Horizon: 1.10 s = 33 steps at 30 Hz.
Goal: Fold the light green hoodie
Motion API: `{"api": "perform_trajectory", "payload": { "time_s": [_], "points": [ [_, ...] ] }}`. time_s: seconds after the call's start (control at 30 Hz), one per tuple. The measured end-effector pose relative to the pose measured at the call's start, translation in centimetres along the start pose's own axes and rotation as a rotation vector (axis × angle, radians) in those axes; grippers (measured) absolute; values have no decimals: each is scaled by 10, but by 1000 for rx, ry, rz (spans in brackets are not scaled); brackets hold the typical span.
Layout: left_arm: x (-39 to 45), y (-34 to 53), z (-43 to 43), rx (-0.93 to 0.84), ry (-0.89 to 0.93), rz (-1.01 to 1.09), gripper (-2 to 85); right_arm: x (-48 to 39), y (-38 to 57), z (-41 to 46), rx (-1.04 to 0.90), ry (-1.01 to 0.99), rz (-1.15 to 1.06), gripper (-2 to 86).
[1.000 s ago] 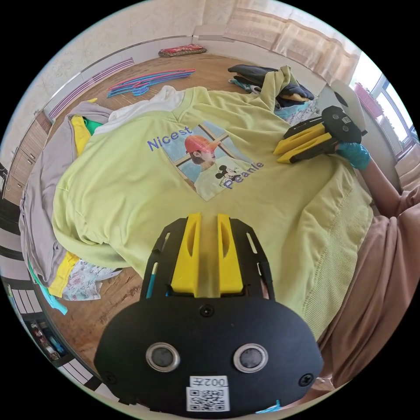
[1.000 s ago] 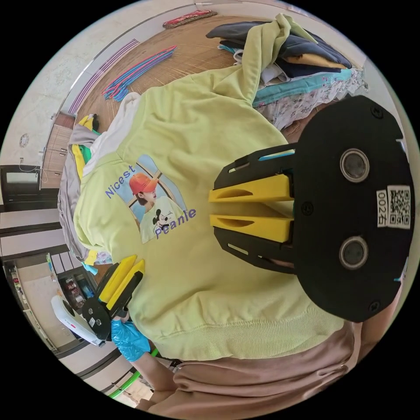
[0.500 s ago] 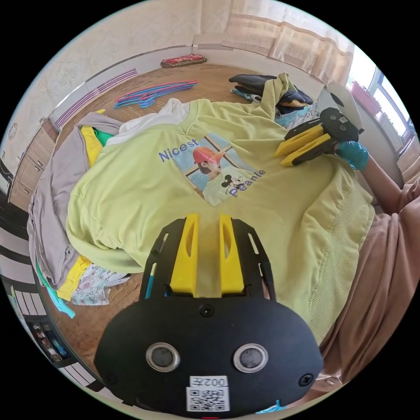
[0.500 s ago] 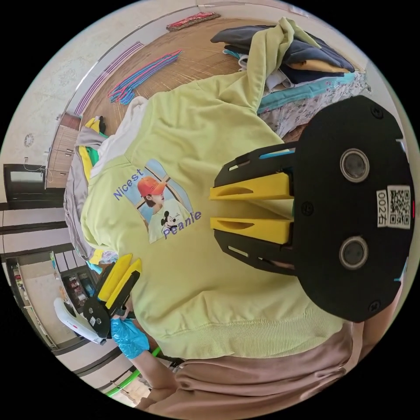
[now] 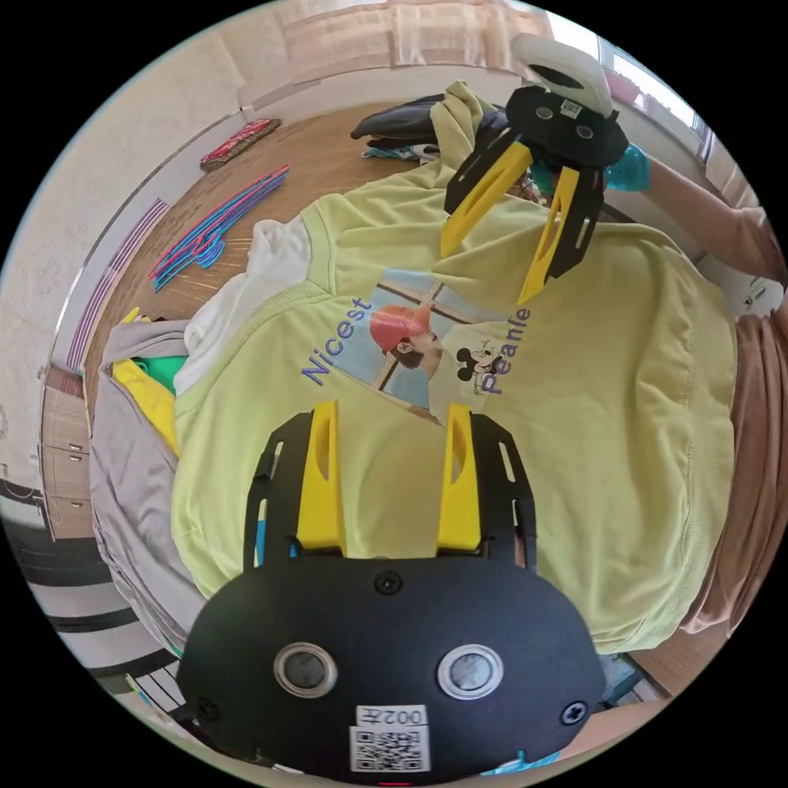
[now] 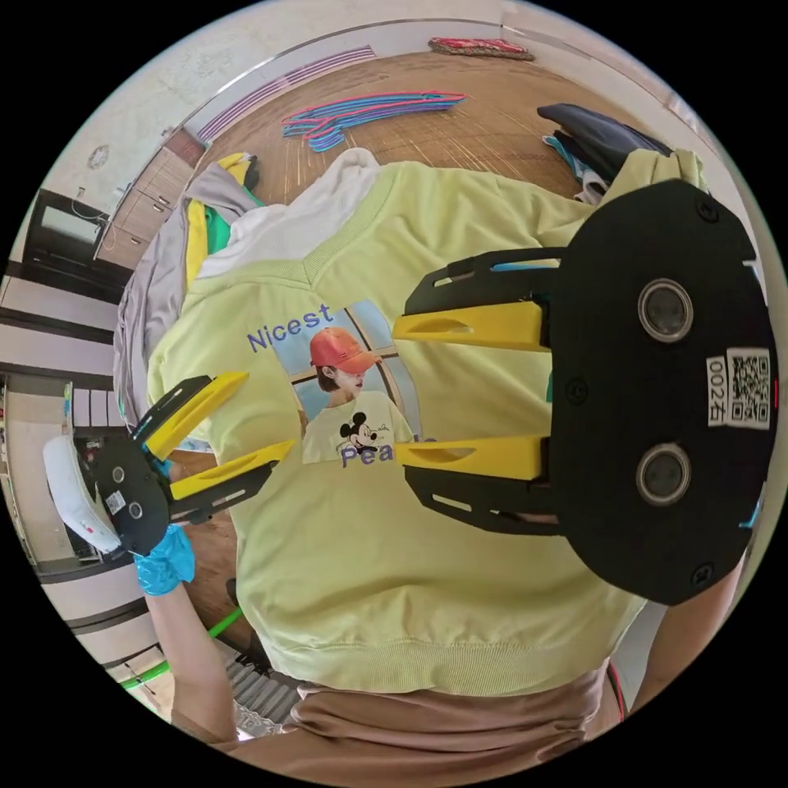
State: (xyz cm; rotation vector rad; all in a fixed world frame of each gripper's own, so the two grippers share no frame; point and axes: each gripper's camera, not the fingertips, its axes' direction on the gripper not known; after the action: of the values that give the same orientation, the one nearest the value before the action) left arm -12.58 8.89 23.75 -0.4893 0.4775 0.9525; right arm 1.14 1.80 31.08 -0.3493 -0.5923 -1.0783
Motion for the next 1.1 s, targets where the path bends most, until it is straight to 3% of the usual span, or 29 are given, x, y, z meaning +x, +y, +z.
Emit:
{"api": "perform_trajectory", "payload": {
  "time_s": [0.33,0.57,0.77,0.97,1.1],
  "points": [
    [-1,8,8,41,15,-19,131,2,-7,21,-37,31,19,165],
    [-16,13,-21,147,-79,-82,79,28,-16,1,107,27,149,87],
    [-30,12,-9,137,-83,-161,28,40,-23,9,158,47,262,13],
    [-24,16,-30,255,77,-142,18,31,-7,0,149,-25,191,-7],
    [-1,8,-23,198,139,-23,13,20,10,3,55,-86,148,-9]
  ]
}}
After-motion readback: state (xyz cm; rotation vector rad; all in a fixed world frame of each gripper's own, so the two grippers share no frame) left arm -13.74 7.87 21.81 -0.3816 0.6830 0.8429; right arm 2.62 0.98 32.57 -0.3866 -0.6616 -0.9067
